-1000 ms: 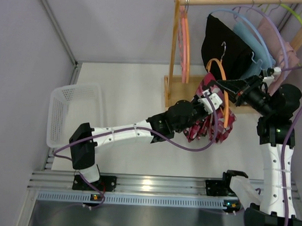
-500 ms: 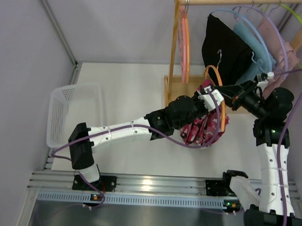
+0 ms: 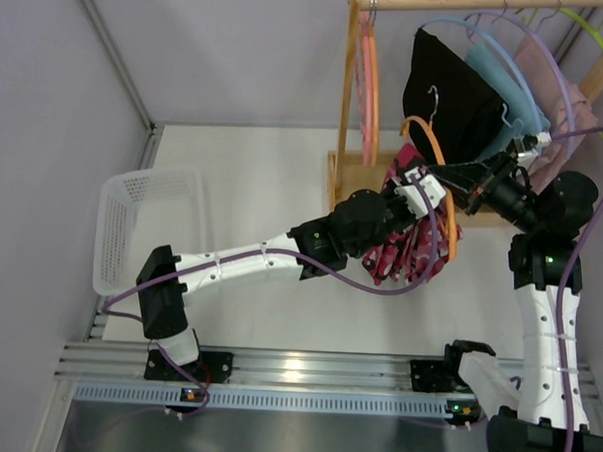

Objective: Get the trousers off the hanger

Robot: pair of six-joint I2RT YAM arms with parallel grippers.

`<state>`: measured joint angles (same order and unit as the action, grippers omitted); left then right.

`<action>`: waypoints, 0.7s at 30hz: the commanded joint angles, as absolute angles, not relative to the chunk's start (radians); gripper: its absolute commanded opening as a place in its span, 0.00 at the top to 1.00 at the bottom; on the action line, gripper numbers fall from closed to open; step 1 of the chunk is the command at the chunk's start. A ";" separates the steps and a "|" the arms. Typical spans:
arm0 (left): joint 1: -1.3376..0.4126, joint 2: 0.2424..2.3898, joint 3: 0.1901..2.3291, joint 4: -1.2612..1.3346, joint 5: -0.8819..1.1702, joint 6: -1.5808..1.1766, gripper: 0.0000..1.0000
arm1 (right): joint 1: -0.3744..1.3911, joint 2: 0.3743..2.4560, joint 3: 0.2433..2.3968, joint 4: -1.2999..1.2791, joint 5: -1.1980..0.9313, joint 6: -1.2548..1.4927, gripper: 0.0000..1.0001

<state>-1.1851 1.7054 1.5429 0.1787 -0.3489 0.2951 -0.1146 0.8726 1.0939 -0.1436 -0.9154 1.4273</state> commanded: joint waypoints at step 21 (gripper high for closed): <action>-1.172 1.747 1.626 0.241 -0.342 0.235 0.48 | -0.117 0.859 1.301 -0.081 -0.916 1.422 1.00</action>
<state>-1.1774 1.7164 1.5719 0.1951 -0.3267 0.2550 -0.1143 0.8856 1.1988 -0.2214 -0.9092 1.4254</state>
